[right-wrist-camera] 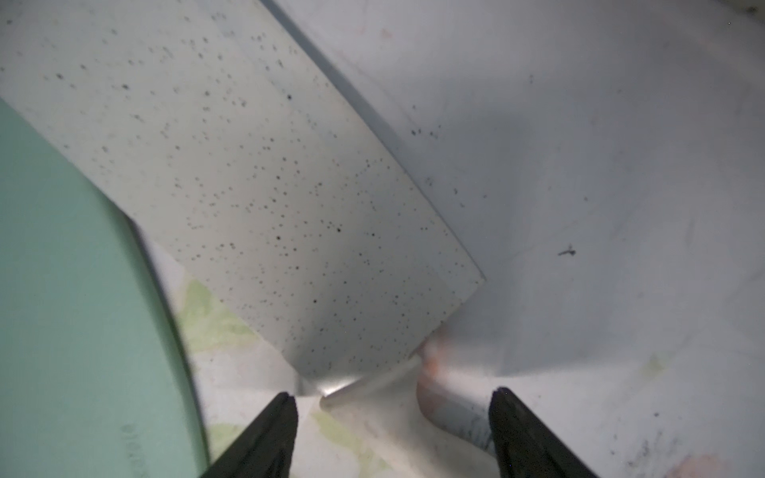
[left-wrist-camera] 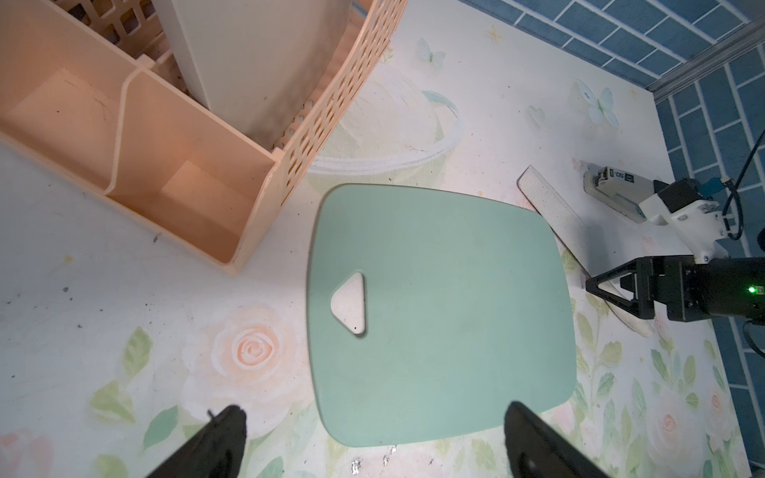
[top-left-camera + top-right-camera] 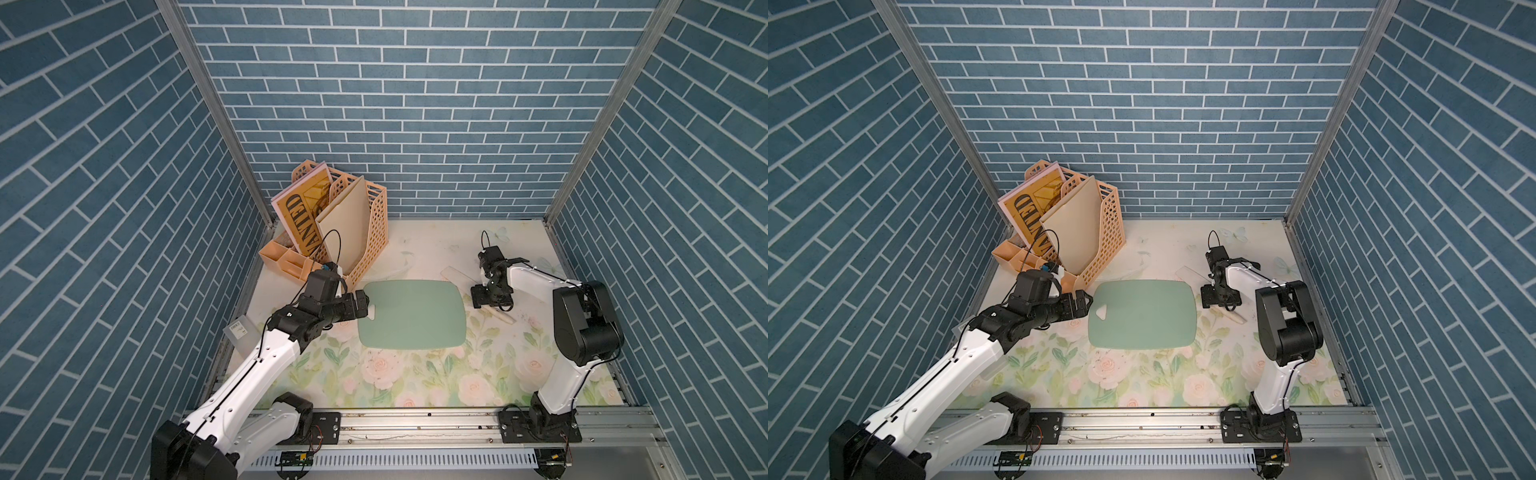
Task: Align the knife with the edge of the cutting board
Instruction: Pick up the knife at the center of the board.
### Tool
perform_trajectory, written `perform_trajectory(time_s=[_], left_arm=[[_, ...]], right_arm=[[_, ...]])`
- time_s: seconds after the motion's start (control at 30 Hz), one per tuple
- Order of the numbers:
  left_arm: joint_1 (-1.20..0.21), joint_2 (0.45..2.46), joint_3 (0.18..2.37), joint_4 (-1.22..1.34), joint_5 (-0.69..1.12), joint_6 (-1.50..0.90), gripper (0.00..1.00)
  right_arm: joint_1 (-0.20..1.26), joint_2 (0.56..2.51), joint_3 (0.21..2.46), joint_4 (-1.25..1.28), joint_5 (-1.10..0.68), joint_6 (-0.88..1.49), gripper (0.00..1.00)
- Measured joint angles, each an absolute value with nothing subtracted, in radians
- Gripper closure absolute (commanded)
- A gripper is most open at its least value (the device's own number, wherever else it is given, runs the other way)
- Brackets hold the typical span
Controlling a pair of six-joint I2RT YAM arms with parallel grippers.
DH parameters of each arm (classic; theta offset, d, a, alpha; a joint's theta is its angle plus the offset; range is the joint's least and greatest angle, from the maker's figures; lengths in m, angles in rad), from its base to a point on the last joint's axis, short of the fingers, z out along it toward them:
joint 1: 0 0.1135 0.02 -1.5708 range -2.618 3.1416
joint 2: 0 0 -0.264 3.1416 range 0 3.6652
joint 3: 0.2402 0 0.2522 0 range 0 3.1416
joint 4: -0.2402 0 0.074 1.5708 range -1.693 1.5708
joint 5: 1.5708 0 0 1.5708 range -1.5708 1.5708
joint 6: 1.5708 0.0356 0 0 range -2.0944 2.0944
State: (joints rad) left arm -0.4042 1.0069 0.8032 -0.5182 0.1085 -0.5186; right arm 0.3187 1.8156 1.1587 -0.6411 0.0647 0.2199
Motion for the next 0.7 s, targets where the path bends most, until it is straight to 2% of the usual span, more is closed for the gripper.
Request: perform_trajectory(time_s=[0.7], left_arm=[[-0.404,0.998,0.803,-0.518,0.094,-0.519,0.01]], right_arm=[[0.332,1.816,1.141,-0.633,0.075,0.22,0.28]])
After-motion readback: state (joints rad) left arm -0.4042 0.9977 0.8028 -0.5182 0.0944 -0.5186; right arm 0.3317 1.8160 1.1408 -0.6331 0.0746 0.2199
